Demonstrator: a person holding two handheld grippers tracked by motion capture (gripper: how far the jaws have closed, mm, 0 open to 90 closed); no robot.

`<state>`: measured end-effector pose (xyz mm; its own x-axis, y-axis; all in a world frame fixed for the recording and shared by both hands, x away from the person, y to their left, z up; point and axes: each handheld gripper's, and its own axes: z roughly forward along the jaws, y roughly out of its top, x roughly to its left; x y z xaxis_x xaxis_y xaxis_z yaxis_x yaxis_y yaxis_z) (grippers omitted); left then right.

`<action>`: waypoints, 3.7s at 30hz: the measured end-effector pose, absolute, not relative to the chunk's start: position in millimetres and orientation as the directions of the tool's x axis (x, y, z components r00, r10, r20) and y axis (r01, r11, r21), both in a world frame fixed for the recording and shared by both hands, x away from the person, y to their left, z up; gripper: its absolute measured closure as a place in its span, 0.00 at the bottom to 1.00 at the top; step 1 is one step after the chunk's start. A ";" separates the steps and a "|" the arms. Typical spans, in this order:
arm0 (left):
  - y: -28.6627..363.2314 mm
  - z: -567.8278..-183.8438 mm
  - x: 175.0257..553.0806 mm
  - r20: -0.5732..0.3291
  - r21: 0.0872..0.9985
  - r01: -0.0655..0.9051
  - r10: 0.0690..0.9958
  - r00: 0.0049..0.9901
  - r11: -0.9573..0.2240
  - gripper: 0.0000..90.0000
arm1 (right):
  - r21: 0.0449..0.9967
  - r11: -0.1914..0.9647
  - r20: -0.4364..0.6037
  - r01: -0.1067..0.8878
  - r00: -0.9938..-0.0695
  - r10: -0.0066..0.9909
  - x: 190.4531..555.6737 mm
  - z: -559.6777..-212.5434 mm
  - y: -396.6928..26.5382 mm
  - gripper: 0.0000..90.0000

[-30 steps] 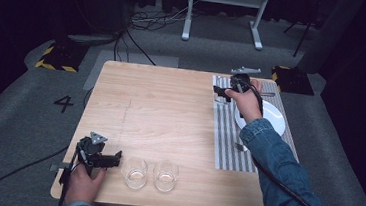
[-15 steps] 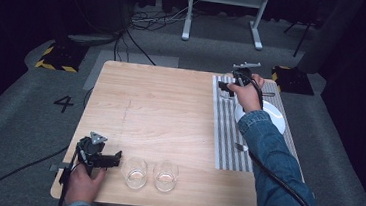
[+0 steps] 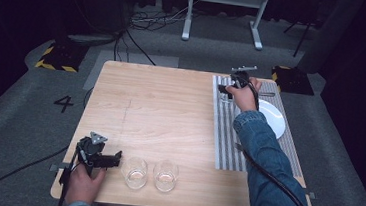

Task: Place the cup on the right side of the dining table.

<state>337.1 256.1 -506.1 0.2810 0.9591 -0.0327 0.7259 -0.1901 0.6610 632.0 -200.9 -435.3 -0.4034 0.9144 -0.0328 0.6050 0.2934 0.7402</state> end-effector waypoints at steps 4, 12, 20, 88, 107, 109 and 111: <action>256.1 -506.1 337.1 -0.033 0.661 0.726 0.959 0.281 -0.190 0.00 | 0.733 0.291 -0.032 0.615 -0.395 0.918 633.0 -441.5 -200.1 0.20; 256.0 -506.1 337.0 -0.033 0.661 0.726 0.959 0.281 -0.190 0.00 | 0.726 0.285 -0.034 0.626 -0.381 0.924 632.4 -445.0 -199.9 0.20; 256.0 -506.1 337.0 -0.033 0.661 0.726 0.959 0.281 -0.190 0.00 | 0.726 0.261 -0.019 0.636 -0.362 0.932 630.3 -448.6 -203.8 0.20; 255.9 -506.1 336.9 -0.034 0.661 0.726 0.959 0.281 -0.189 0.00 | 0.788 0.404 -0.040 0.464 -0.617 0.786 482.2 -366.0 -244.6 0.20; 255.8 -506.1 336.9 -0.033 0.661 0.726 0.959 0.280 -0.189 0.00 | 0.781 0.393 -0.010 0.485 -0.619 0.785 442.2 -366.6 -294.1 0.20; 255.8 -506.1 336.9 -0.033 0.661 0.726 0.959 0.280 -0.189 0.00 | 0.780 0.390 -0.004 0.489 -0.619 0.785 438.0 -368.3 -298.0 0.20; 255.8 -506.1 336.9 -0.033 0.661 0.726 0.959 0.280 -0.189 0.00 | 0.778 0.391 -0.002 0.491 -0.621 0.784 434.6 -370.1 -300.5 0.20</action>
